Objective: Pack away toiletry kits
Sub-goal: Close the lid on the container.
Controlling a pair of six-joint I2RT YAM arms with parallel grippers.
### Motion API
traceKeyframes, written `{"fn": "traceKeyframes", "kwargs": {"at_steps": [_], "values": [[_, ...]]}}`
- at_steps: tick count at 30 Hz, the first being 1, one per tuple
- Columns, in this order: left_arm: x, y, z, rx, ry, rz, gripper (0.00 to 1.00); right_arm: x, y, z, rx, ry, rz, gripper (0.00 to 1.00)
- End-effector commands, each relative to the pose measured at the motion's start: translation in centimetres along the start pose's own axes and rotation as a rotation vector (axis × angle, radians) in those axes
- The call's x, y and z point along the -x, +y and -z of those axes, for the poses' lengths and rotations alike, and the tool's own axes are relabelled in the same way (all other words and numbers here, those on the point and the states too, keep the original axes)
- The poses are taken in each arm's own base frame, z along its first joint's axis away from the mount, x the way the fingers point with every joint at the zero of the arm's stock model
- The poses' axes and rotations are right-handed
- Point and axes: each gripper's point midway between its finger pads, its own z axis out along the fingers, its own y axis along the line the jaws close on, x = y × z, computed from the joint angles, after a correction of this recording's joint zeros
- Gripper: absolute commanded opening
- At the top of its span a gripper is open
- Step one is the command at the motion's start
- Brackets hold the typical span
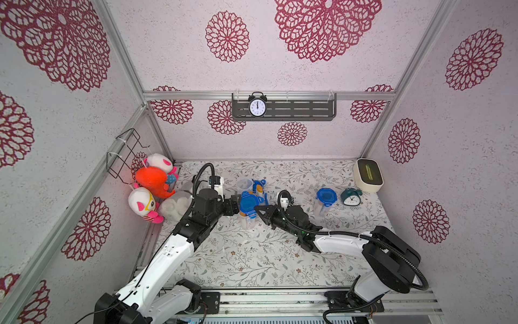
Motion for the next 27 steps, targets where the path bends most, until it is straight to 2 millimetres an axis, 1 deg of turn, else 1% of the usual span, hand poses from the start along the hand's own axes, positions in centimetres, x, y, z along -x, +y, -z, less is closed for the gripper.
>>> {"fn": "traceKeyframes", "kwargs": {"at_steps": [1,5,11,16,22,25,27], "values": [[-0.6,0.0,-0.4,0.034,0.031,-0.044,0.76,1.0,2.6,0.1,0.097,-0.067,-0.030,0.00],[-1.4,0.1,-0.7,0.037,0.041,-0.047,0.75,0.8,2.1,-0.1,0.089,-0.075,-0.045,0.00],[-1.8,-0.4,-0.9,0.014,0.050,-0.043,0.74,-0.1,1.2,-1.1,0.075,-0.064,-0.074,0.00],[-2.4,-0.5,-1.2,0.013,0.066,-0.041,0.74,-0.3,0.1,-1.3,0.049,-0.078,-0.084,0.00],[-3.8,-0.2,-1.9,0.016,0.102,-0.032,0.72,-0.5,-0.3,-1.9,0.046,-0.077,-0.092,0.01],[-4.2,0.0,-2.2,0.022,0.113,-0.028,0.72,-0.6,-0.5,-2.2,0.043,-0.077,-0.097,0.01],[-4.3,0.0,-2.3,0.022,0.113,-0.026,0.71,-0.5,-0.6,-2.2,0.039,-0.079,-0.100,0.03]]}}
